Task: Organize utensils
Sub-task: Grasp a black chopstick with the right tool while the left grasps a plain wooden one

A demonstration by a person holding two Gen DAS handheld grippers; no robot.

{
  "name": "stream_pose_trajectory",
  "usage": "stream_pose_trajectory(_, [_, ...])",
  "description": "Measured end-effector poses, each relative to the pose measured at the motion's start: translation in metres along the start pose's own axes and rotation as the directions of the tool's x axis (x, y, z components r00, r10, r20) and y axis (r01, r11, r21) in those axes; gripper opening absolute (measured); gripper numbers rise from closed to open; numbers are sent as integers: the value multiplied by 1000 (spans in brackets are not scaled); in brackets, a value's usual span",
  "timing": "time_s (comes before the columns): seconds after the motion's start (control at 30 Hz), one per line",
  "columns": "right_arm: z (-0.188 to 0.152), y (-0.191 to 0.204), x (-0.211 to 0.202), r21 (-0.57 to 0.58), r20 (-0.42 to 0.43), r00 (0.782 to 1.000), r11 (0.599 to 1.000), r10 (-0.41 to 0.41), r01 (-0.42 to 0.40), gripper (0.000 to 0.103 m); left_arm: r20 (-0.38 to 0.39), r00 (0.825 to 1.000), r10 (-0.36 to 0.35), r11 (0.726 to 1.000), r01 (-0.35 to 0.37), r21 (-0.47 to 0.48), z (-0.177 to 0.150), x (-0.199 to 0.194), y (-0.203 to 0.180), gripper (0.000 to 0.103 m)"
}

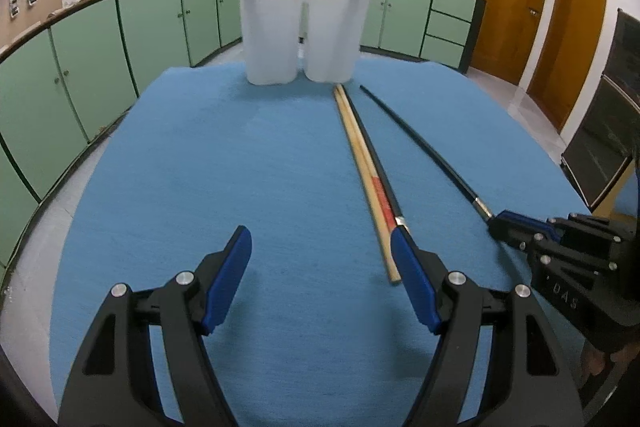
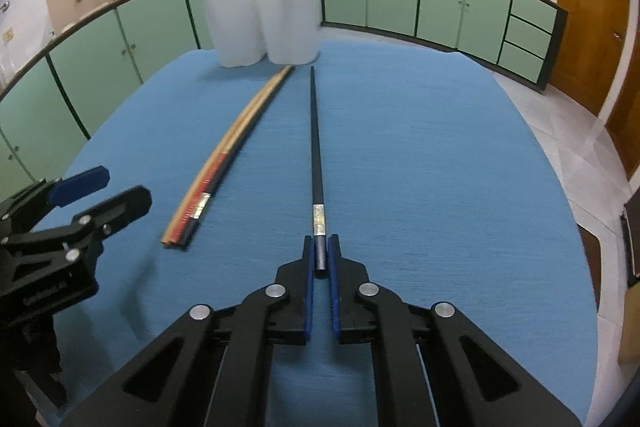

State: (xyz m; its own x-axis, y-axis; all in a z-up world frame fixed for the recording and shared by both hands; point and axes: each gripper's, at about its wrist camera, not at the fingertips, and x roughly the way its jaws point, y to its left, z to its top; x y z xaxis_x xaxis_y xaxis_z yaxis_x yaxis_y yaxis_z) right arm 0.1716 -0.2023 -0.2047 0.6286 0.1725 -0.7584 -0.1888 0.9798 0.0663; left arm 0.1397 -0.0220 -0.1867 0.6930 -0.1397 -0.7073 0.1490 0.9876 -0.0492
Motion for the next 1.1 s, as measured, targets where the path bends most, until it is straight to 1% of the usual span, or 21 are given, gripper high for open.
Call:
stream_pose_trajectory(0.07, [-1,-5,-1,13,1,1000,1000,3,-3,7,-18,1000,-8,1000,9,4,-1,3,-6,70])
stream_pose_trajectory(0.27, [-2,-9,-1,24,4,1000,1000,18,-18,7,-85,996,15,999,-12,32,-2,17,-16,69])
stream_pose_trajectory(0.4, [-2,-12,-2,31,3,1000,999,28,-28,7,-90,996,11,1000,-9,19,-2,18,-14,69])
stream_pose_trajectory(0.53, [-2,-12,-2,33,4,999,999,32,-32,7,-94,996,4,1000,-6,-29,-3,17,-2,69])
stream_pose_trajectory(0.7, [-1,-12,-2,31,3,999,999,36,-36,7,-91,995,31,999,-34,-32,-4,14,2,68])
stream_pose_trajectory(0.77, [-2,-11,-3,24,4,999,999,48,-48,10,-91,995,31,999,-33,-28,-5,13,2,67])
stream_pose_trajectory(0.87, [-4,-7,-5,-9,2,997,997,72,-72,21,-93,995,31,999,-32,-12,-5,14,0,65])
stream_pose_trajectory(0.9, [-6,-5,-6,-21,1,997,997,76,-76,22,-93,995,31,999,-32,-9,-5,13,-1,65])
stream_pose_trajectory(1.0, [-12,-7,-10,-29,-1,996,996,87,-87,23,-83,996,33,999,-34,-16,-7,10,0,65])
stream_pose_trajectory(1.1, [-14,-13,-12,-15,0,995,995,96,-96,23,-80,996,30,999,-33,-29,-8,9,2,60])
